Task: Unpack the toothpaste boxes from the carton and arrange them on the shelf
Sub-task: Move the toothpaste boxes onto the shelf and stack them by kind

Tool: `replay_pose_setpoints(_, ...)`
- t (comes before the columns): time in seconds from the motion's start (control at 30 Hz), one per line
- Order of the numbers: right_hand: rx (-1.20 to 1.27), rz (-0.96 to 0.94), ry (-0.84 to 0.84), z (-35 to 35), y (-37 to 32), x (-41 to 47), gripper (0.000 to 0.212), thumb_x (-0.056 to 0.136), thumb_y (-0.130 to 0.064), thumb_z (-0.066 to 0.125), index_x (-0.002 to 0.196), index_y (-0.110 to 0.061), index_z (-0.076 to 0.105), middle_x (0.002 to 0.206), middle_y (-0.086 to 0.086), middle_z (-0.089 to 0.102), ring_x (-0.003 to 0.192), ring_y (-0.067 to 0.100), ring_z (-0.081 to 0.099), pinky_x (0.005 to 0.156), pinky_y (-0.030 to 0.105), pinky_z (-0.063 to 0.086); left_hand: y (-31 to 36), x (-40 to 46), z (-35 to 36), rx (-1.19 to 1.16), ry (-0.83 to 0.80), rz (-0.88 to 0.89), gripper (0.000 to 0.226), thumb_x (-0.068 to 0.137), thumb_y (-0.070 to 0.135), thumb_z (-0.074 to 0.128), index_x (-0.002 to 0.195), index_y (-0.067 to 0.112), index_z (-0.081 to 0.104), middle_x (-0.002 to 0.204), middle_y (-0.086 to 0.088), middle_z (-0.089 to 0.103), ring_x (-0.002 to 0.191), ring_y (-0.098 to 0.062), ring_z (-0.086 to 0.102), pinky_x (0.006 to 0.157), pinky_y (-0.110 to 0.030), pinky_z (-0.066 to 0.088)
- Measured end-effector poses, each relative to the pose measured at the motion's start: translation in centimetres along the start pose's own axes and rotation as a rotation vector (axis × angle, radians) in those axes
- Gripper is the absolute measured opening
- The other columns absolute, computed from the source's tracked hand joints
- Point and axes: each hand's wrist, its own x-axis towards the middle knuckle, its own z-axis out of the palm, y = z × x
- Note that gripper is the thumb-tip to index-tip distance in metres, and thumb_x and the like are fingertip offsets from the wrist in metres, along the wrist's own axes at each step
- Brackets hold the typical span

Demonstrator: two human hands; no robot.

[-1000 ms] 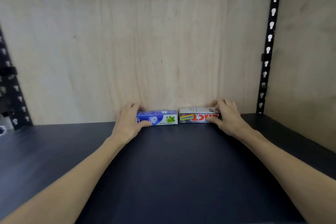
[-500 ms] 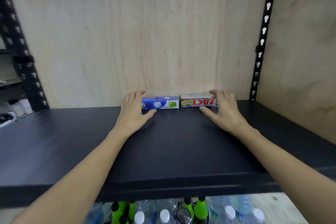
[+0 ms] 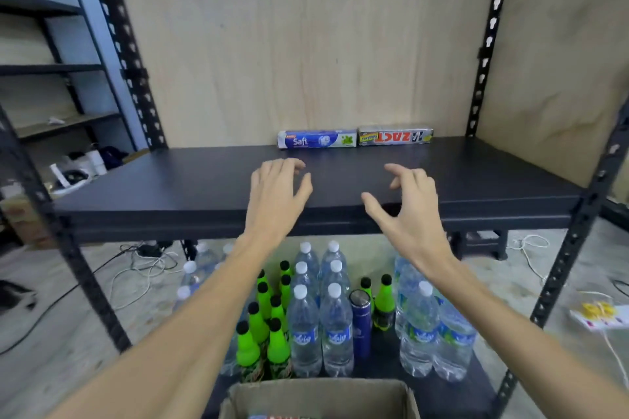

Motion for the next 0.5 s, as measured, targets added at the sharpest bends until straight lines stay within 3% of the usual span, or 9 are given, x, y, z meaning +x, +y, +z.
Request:
replay_pose_setpoints(0.1, 0.066, 0.002, 0.042, 0.8, -2.2, -5.2, 0.054, 0.089, -0.036, 0.072, 0.136, -0.02, 0.051, 0.105, -0.005, 0.046, 0.101, 0.011, 0.041, 0.096, 0.027, 0.036, 0.1, -6.1, -0.3, 0.149, 0.157, 0.061, 0.04, 0.097, 0.041, 0.054, 0.129, 0.017, 0.055, 0.14, -0.006, 0.048, 0.135, -0.029, 0.037, 0.115, -0.044, 0.025)
replay_pose_setpoints(0.23, 0.111, 0.086, -0.049, 3.4, -2.1, -12.7, 0.054, 0.091, -0.038, 0.07, 0.137, -0.024, 0.047, 0.107, -0.007, 0.046, 0.105, 0.012, 0.043, 0.094, 0.028, 0.038, -2.3, -15.2, 1.4, 0.114, 0.116, 0.033, 0.044, 0.095, 0.037, 0.059, 0.132, 0.012, 0.053, 0.14, -0.008, 0.048, 0.132, -0.029, 0.037, 0.113, -0.042, 0.028)
replay_pose_setpoints(0.3, 0.094, 0.116, -0.104, 5.2, -0.8, -16.5, 0.054, 0.091, -0.037, 0.071, 0.136, -0.02, 0.048, 0.108, -0.006, 0.048, 0.106, 0.013, 0.045, 0.095, 0.031, 0.04, -3.8, -19.9, 2.8, 0.05, -0.004, -0.013, 0.04, 0.097, 0.035, 0.057, 0.13, 0.014, 0.053, 0.131, -0.005, 0.052, 0.125, -0.026, 0.045, 0.107, -0.04, 0.036)
replay_pose_setpoints(0.4, 0.061, 0.212, -0.233, 8.1, 1.9, -22.6, 0.054, 0.089, -0.032, 0.072, 0.136, -0.016, 0.05, 0.108, -0.005, 0.049, 0.106, 0.016, 0.047, 0.094, 0.031, 0.039, -6.7, -27.9, 5.6, -0.023, -0.323, -0.215, 0.034, 0.097, 0.04, 0.051, 0.126, 0.021, 0.052, 0.12, 0.001, 0.058, 0.111, -0.021, 0.055, 0.094, -0.039, 0.045)
replay_pose_setpoints(0.5, 0.016, 0.338, -0.414, 10.6, 4.9, -29.5, 0.055, 0.089, -0.031, 0.072, 0.137, -0.016, 0.049, 0.113, -0.002, 0.052, 0.109, 0.017, 0.048, 0.095, 0.034, 0.04, -9.4, -35.4, 8.0, 0.03, -0.653, -0.407, 0.041, 0.092, 0.052, 0.047, 0.121, 0.025, 0.053, 0.116, -0.001, 0.061, 0.108, -0.027, 0.061, 0.095, -0.045, 0.047)
